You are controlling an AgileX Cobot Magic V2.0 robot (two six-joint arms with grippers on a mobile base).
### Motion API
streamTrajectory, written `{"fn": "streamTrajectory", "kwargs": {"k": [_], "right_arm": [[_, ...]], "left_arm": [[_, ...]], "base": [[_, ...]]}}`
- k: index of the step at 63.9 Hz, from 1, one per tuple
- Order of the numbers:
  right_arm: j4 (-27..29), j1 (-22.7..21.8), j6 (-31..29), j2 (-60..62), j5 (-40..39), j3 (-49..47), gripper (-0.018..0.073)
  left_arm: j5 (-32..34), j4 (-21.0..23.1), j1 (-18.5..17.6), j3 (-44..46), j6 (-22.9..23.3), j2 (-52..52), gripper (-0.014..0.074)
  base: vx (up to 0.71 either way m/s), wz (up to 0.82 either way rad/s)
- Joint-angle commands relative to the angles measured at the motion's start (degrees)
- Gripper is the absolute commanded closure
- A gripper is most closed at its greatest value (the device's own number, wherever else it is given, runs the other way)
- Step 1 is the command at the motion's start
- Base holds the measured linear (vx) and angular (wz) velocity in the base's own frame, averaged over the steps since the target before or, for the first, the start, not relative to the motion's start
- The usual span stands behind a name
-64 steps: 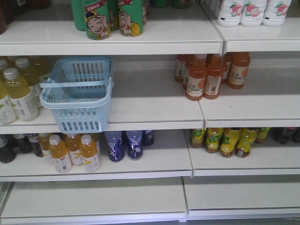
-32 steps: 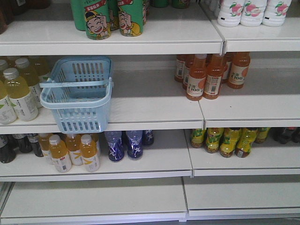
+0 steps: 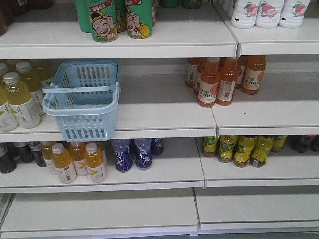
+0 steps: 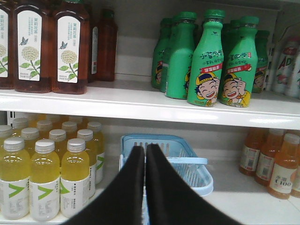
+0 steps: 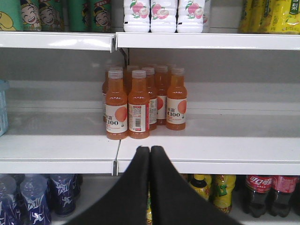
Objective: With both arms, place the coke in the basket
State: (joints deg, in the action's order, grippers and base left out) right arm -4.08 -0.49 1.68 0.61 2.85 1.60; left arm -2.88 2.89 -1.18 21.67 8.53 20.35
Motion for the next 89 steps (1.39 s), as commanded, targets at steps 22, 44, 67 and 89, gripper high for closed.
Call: {"fn": "streamTrajectory", "kwargs": {"k": [22,44,67,89], "right_arm": [[-0.3,0.1,-0.3,-0.3,-4.4,0.5,0.0569],[-0.3,0.1,-0.3,-0.3,-4.5,0.5,0.0569],[-0.3,0.1,-0.3,-0.3,-4.5,0.5,0.0569],[-0.3,0.1,-0.3,-0.3,-4.5,0.5,0.0569]], "left_arm": [[-15.1,0.4,0.1,16.4,-1.5,18.6,0.0603],[-15.6,0.4,0.1,16.4,-1.5,20.9,0.0603],[-14.8,0.5,0.1,16.4,-1.0,20.9,0.0591],[-16.2,0.4,0.1,16.4,-1.0,20.9,0.0512]], "base": [[0.0,0.0],[0.0,0.0],[0.0,0.0],[0.0,0.0]]}}
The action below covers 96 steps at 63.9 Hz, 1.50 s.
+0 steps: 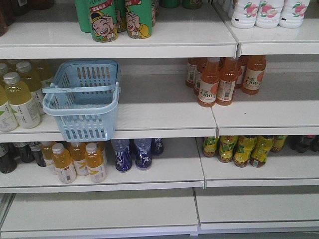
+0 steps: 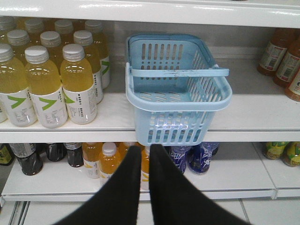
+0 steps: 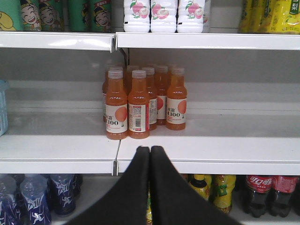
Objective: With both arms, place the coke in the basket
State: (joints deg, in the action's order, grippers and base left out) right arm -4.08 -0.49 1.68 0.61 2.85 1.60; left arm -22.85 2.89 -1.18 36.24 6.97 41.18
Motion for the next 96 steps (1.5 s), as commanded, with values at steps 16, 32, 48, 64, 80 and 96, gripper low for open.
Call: {"fn": "streamTrajectory", "kwargs": {"k": [16,32,48,64,80,96], "right_arm": [[-0.3,0.1,-0.3,-0.3,-4.4,0.5,0.0569],[-0.3,0.1,-0.3,-0.3,-4.4,0.5,0.0569],[-0.3,0.1,-0.3,-0.3,-4.4,0.5,0.0569],[-0.3,0.1,-0.3,-0.3,-4.4,0.5,0.0569],[-0.3,0.1,-0.3,-0.3,-4.4,0.5,0.0569],[-0.3,0.1,-0.3,-0.3,-4.4,0.5,0.0569]], "left_arm": [[3.7,0.4,0.1,1.8,0.5,0.0,0.0374],[3.0,0.4,0.1,1.8,0.5,0.0,0.0211],[2.3,0.7,0.1,1.8,0.5,0.0,0.0143],[4.0,16.2,0.1,1.8,0.6,1.3,0.0146],[7.4,47.4,0.1,1.8,0.1,10.8,0.0146],[7.8,74.5,0.1,1.8,-6.1,23.1,0.0146]], "base": [[0.0,0.0],[0.0,0.0],[0.0,0.0],[0.0,0.0],[0.0,0.0],[0.0,0.0]]}}
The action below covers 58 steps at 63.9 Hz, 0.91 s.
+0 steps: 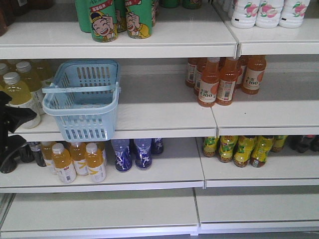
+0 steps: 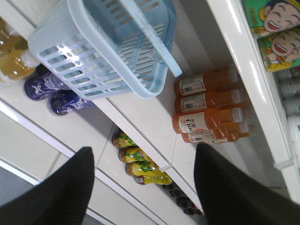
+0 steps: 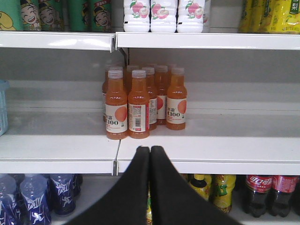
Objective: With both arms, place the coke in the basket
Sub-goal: 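Reach the left gripper to the basket handle and close on it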
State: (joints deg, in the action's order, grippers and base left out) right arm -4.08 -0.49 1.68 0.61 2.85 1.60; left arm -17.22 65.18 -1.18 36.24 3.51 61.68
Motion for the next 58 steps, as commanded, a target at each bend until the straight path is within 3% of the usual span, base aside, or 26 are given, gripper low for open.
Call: {"fn": "streamTrajectory", "kwargs": {"k": [1,7,12,20,30,58], "right_arm": [[-0.3,0.1,-0.3,-0.3,-4.4,0.5,0.0569],[-0.3,0.1,-0.3,-0.3,-4.4,0.5,0.0569],[-0.3,0.1,-0.3,-0.3,-4.4,0.5,0.0569],[-0.3,0.1,-0.3,-0.3,-4.4,0.5,0.0569],[-0.3,0.1,-0.3,-0.3,-4.4,0.5,0.0569],[-0.3,0.1,-0.3,-0.3,-4.4,0.5,0.0569]], "left_arm": [[2.2,14.1,0.1,1.8,-3.0,3.2,0.0146],[1.2,27.3,0.1,2.0,-7.1,6.9,0.0146],[-0.2,37.3,0.1,2.0,-13.0,9.4,0.0146],[-1.2,37.3,0.1,5.4,-17.9,12.7,0.0146],[-4.8,37.3,0.1,12.5,-20.9,17.1,0.0146],[-3.2,37.3,0.1,24.4,-21.6,29.0,0.0146]], "base": [[0.0,0.0],[0.0,0.0],[0.0,0.0],[0.0,0.0],[0.0,0.0],[0.0,0.0]]}}
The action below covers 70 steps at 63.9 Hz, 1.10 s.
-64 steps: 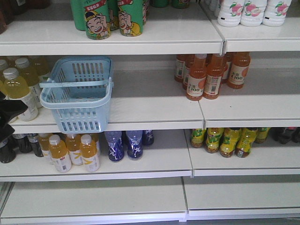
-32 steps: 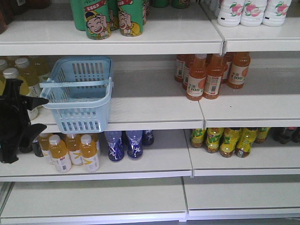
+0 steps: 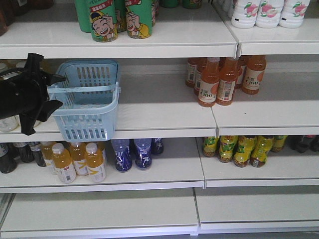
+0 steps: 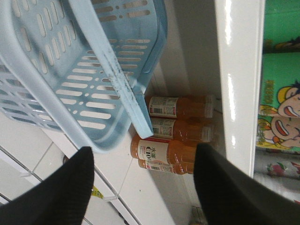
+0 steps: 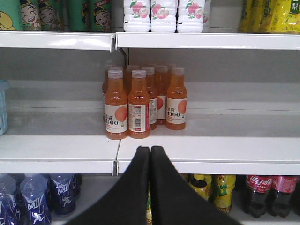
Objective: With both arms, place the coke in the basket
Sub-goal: 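Reach the left gripper to the basket handle and close on it, then lift the basket off the shelf with the left gripper and lower it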
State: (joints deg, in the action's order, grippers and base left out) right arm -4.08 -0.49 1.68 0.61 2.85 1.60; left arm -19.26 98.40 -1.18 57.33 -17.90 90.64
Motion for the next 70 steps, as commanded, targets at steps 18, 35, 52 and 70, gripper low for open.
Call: {"fn": "streamTrajectory", "kwargs": {"k": [18,35,52,70], "right_arm": [[-0.3,0.1,-0.3,-0.3,-4.4,0.5,0.0569],[-0.3,0.1,-0.3,-0.3,-4.4,0.5,0.0569],[-0.3,0.1,-0.3,-0.3,-4.5,0.5,0.0569],[-0.3,0.1,-0.3,-0.3,-4.5,0.5,0.0569]], "left_arm": [[-1.2,4.1,0.1,8.6,-0.2,6.9,0.0146],[-2.2,4.1,0.1,14.0,-0.2,12.1,0.0146],[-5.1,4.1,0.1,19.6,-1.3,17.4,0.0188],[-8.7,4.1,0.1,20.7,-4.7,19.2,0.0605]], "base": [[0.0,0.0],[0.0,0.0],[0.0,0.0],[0.0,0.0]]}}
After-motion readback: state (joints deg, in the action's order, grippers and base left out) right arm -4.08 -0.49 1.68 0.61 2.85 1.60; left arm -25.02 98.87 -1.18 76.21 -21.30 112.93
